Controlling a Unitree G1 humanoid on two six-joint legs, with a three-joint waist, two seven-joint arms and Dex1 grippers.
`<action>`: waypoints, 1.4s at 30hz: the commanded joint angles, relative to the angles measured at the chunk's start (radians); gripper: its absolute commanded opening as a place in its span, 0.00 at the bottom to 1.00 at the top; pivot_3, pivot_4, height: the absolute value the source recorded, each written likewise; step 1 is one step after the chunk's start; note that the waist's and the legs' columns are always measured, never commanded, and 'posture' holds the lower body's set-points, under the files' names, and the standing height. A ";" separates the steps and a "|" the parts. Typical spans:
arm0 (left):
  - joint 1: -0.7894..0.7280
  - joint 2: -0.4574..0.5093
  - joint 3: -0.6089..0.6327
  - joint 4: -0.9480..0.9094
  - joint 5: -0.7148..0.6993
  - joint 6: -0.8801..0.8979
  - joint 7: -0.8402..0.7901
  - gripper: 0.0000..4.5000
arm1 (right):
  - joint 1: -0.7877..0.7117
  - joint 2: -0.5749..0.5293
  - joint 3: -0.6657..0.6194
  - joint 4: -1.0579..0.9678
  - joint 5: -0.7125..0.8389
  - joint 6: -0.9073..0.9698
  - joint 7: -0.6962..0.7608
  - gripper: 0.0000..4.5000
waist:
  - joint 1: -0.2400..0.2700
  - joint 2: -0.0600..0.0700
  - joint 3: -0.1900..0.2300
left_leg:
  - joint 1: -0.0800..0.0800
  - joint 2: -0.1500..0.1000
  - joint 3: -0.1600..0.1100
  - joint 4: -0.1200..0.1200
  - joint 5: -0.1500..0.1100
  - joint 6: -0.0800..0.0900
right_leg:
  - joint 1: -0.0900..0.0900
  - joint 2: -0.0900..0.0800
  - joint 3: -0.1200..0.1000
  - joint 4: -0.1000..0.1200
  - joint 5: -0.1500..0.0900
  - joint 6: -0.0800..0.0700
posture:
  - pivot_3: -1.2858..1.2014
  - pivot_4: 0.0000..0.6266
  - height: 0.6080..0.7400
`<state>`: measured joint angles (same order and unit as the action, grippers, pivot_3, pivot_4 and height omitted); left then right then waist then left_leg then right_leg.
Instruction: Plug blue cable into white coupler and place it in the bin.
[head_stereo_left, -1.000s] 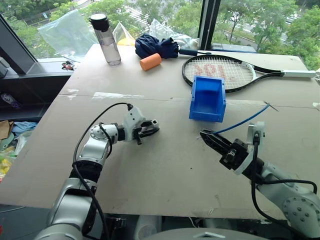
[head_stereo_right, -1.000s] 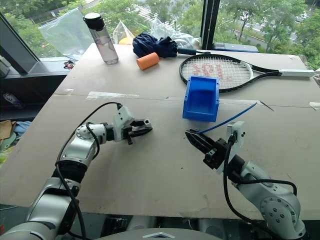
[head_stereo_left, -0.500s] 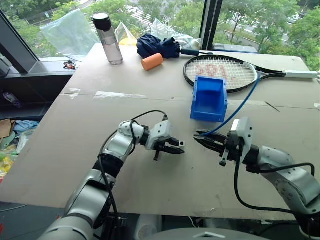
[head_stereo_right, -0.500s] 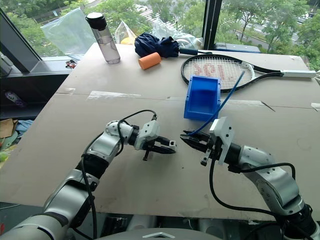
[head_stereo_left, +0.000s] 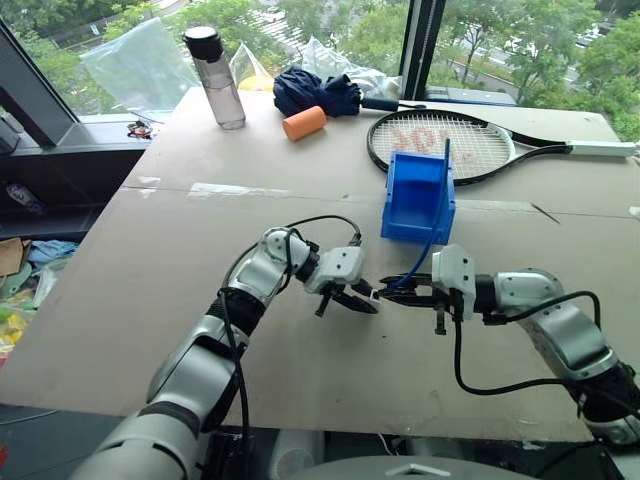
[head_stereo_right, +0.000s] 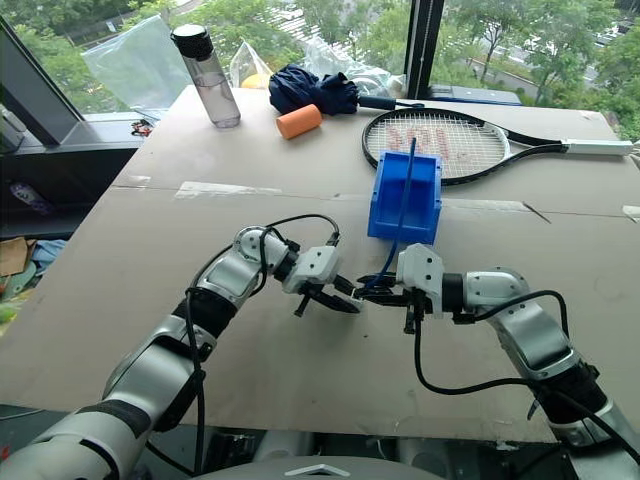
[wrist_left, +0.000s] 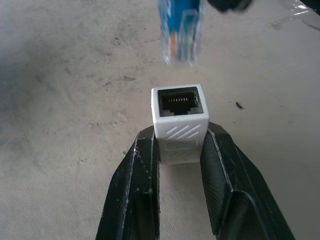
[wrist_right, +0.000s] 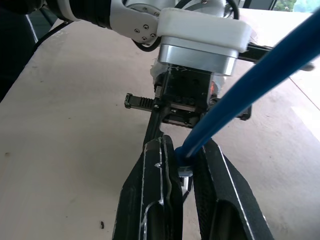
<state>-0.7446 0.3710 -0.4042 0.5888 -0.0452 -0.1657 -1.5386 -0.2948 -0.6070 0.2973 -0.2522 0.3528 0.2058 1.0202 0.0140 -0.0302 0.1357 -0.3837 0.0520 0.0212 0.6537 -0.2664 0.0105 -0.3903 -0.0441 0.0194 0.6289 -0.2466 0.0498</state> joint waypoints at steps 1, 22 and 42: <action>-0.017 -0.009 -0.003 0.003 0.011 -0.027 0.003 0.12 | -0.018 0.017 -0.002 0.008 -0.014 -0.014 0.018 0.00 | -0.001 0.000 0.000 | 0.000 0.000 0.000 0.000 0.000 0.000 | 0.000 0.000 0.000 0.000 0.000 0.000 | 0.52 0.24 1.00; 0.024 -0.010 0.007 -0.075 0.007 0.015 0.021 0.12 | -0.011 0.006 0.049 0.035 -0.097 0.132 0.027 0.00 | -0.001 0.000 0.000 | 0.001 0.000 0.000 0.000 0.000 0.000 | 0.000 0.000 0.000 0.002 0.000 0.000 | 0.52 0.24 1.00; 0.056 -0.029 0.007 -0.125 0.019 0.060 0.088 0.12 | -0.070 -0.028 0.237 -0.010 -0.222 0.410 0.027 0.00 | 0.000 0.002 -0.008 | 0.002 0.000 0.000 0.001 0.000 0.000 | 0.001 0.000 0.000 0.004 0.000 0.000 | 0.52 0.24 1.00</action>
<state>-0.6806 0.3588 -0.4037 0.5177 -0.0098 -0.1127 -1.4683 -0.4123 -0.6143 0.4201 -0.3175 0.1752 0.5417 1.0242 0.0144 -0.0280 0.1273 -0.3813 0.0520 0.0212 0.6543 -0.2664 0.0105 -0.3897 -0.0442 0.0193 0.6327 -0.2466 0.0498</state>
